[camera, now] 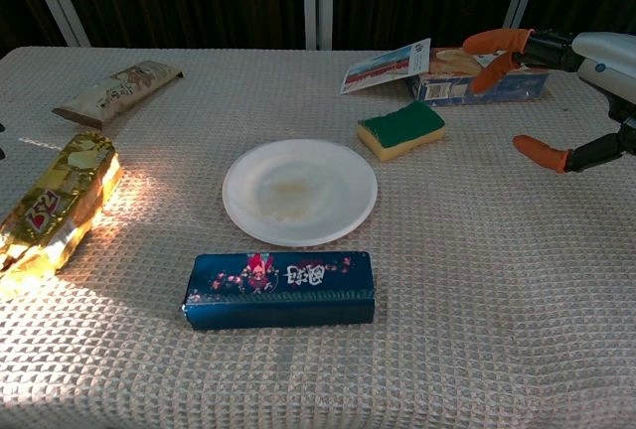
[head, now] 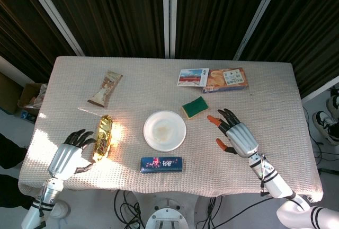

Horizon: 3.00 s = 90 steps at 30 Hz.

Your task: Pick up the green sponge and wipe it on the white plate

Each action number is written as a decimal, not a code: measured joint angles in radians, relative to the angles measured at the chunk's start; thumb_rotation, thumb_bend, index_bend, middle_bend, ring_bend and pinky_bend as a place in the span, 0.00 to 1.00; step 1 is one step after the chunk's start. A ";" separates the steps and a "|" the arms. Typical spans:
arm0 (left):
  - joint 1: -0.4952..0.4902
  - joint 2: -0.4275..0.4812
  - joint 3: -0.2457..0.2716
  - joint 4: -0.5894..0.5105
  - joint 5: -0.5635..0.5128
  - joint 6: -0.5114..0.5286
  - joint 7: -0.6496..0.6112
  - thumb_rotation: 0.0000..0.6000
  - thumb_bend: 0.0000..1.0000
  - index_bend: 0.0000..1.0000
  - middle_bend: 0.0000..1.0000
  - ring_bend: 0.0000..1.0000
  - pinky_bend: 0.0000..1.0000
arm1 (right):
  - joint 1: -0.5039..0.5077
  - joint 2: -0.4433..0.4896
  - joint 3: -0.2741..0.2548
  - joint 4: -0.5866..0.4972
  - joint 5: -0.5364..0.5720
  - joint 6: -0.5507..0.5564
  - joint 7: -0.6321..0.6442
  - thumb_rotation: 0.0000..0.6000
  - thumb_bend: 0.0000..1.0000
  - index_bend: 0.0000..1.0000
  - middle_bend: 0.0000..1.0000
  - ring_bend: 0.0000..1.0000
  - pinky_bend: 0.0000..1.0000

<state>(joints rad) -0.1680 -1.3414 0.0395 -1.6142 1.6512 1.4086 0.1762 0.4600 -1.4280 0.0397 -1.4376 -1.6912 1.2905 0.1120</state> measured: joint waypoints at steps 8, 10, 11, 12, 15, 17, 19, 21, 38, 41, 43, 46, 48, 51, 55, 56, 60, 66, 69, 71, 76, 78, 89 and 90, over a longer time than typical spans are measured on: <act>0.000 -0.002 0.005 0.005 0.003 0.004 -0.001 1.00 0.07 0.31 0.18 0.13 0.18 | -0.011 0.004 -0.008 0.001 0.003 0.022 0.001 1.00 0.35 0.12 0.23 0.00 0.01; 0.003 -0.001 0.007 0.008 0.003 0.009 -0.003 1.00 0.07 0.31 0.18 0.13 0.18 | -0.014 0.005 -0.010 0.001 0.003 0.027 -0.001 1.00 0.35 0.12 0.23 0.00 0.01; 0.003 0.000 0.007 0.008 0.004 0.011 -0.004 1.00 0.07 0.31 0.18 0.13 0.18 | -0.014 0.006 -0.010 0.000 0.003 0.028 -0.002 1.00 0.35 0.12 0.23 0.00 0.02; 0.004 0.000 0.007 0.010 0.004 0.013 -0.005 1.00 0.07 0.31 0.18 0.13 0.18 | -0.014 0.007 -0.010 -0.001 0.003 0.028 -0.002 1.00 0.35 0.12 0.23 0.00 0.02; 0.006 0.000 0.009 0.013 0.005 0.017 -0.008 1.00 0.07 0.31 0.18 0.13 0.18 | -0.014 0.009 -0.009 -0.005 0.003 0.032 -0.005 1.00 0.35 0.12 0.23 0.00 0.02; 0.007 0.002 0.009 0.014 0.004 0.020 -0.009 1.00 0.07 0.31 0.18 0.13 0.18 | -0.012 0.011 -0.007 -0.006 0.005 0.031 -0.008 1.00 0.35 0.12 0.23 0.00 0.03; 0.009 0.008 0.008 0.014 0.000 0.022 -0.009 1.00 0.07 0.31 0.18 0.13 0.18 | -0.007 0.018 -0.002 -0.008 0.012 0.021 -0.013 1.00 0.32 0.09 0.22 0.00 0.04; 0.014 0.019 0.002 0.008 -0.012 0.032 -0.007 1.00 0.07 0.31 0.18 0.13 0.18 | 0.004 0.030 0.005 -0.012 0.024 -0.003 -0.020 1.00 0.26 0.03 0.18 0.00 0.05; 0.073 0.082 0.000 -0.064 -0.041 0.101 0.044 1.00 0.07 0.31 0.18 0.13 0.18 | 0.426 -0.018 0.135 0.174 0.381 -0.674 -0.438 1.00 0.22 0.00 0.09 0.00 0.00; 0.076 0.082 0.000 -0.063 -0.042 0.101 0.044 1.00 0.07 0.31 0.18 0.13 0.18 | 0.478 -0.077 0.140 0.250 0.419 -0.706 -0.494 1.00 0.23 0.01 0.12 0.00 0.00; 0.077 0.082 -0.001 -0.061 -0.043 0.101 0.041 1.00 0.07 0.31 0.18 0.13 0.18 | 0.502 -0.112 0.139 0.293 0.445 -0.721 -0.525 1.00 0.23 0.02 0.13 0.00 0.00; 0.079 0.082 -0.002 -0.057 -0.041 0.105 0.031 1.00 0.07 0.31 0.18 0.13 0.18 | 0.521 -0.148 0.131 0.330 0.476 -0.734 -0.557 1.00 0.23 0.03 0.14 0.00 0.00; 0.081 0.080 -0.002 -0.051 -0.039 0.107 0.026 1.00 0.07 0.31 0.18 0.13 0.18 | 0.524 -0.160 0.121 0.343 0.480 -0.733 -0.565 1.00 0.23 0.04 0.15 0.00 0.00; 0.080 0.079 -0.005 -0.047 -0.042 0.103 0.024 1.00 0.07 0.31 0.18 0.13 0.18 | 0.526 -0.176 0.110 0.367 0.483 -0.724 -0.570 1.00 0.23 0.07 0.18 0.00 0.00; 0.081 0.077 -0.009 -0.045 -0.042 0.106 0.018 1.00 0.07 0.30 0.18 0.13 0.18 | 0.526 -0.203 0.102 0.403 0.479 -0.701 -0.556 1.00 0.25 0.11 0.21 0.00 0.00; 0.082 0.076 -0.009 -0.044 -0.043 0.106 0.017 1.00 0.07 0.30 0.18 0.13 0.18 | 0.526 -0.208 0.100 0.410 0.474 -0.696 -0.550 1.00 0.26 0.12 0.22 0.00 0.00; 0.083 0.077 -0.010 -0.041 -0.047 0.103 0.017 1.00 0.07 0.29 0.18 0.13 0.18 | 0.527 -0.226 0.091 0.442 0.451 -0.677 -0.532 1.00 0.26 0.16 0.23 0.00 0.00; 0.085 0.079 -0.012 -0.039 -0.049 0.103 0.015 1.00 0.07 0.29 0.18 0.13 0.18 | 0.531 -0.251 0.076 0.482 0.421 -0.658 -0.517 1.00 0.26 0.20 0.27 0.00 0.00; 0.087 0.078 -0.013 -0.036 -0.048 0.106 0.011 1.00 0.07 0.29 0.18 0.13 0.18 | 0.530 -0.265 0.072 0.499 0.404 -0.637 -0.514 1.00 0.28 0.25 0.30 0.00 0.00; 0.088 0.077 -0.013 -0.034 -0.047 0.106 0.010 1.00 0.07 0.29 0.18 0.13 0.18 | 0.530 -0.280 0.068 0.518 0.387 -0.614 -0.509 1.00 0.28 0.28 0.32 0.01 0.00; 0.091 0.079 -0.013 -0.032 -0.045 0.112 0.006 1.00 0.07 0.29 0.18 0.13 0.18 | 0.532 -0.307 0.060 0.563 0.352 -0.580 -0.508 1.00 0.30 0.38 0.35 0.05 0.00; 0.094 0.082 -0.012 -0.031 -0.043 0.117 0.004 1.00 0.07 0.29 0.18 0.13 0.18 | 0.532 -0.309 0.058 0.565 0.337 -0.558 -0.507 1.00 0.30 0.41 0.35 0.05 0.00; 0.107 0.080 -0.009 -0.016 -0.029 0.138 -0.019 1.00 0.07 0.28 0.18 0.13 0.18 | 0.537 -0.203 0.028 0.332 0.174 -0.421 -0.523 1.00 0.32 0.48 0.36 0.07 0.00; 0.108 0.080 -0.008 -0.015 -0.027 0.141 -0.022 1.00 0.07 0.28 0.18 0.13 0.18 | 0.543 -0.202 0.026 0.321 0.167 -0.424 -0.541 1.00 0.32 0.48 0.36 0.08 0.00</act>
<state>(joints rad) -0.0596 -1.2616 0.0311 -1.6288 1.6241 1.5500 0.1541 1.0030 -1.6300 0.0659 -1.1162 -1.5246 0.8666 -0.4288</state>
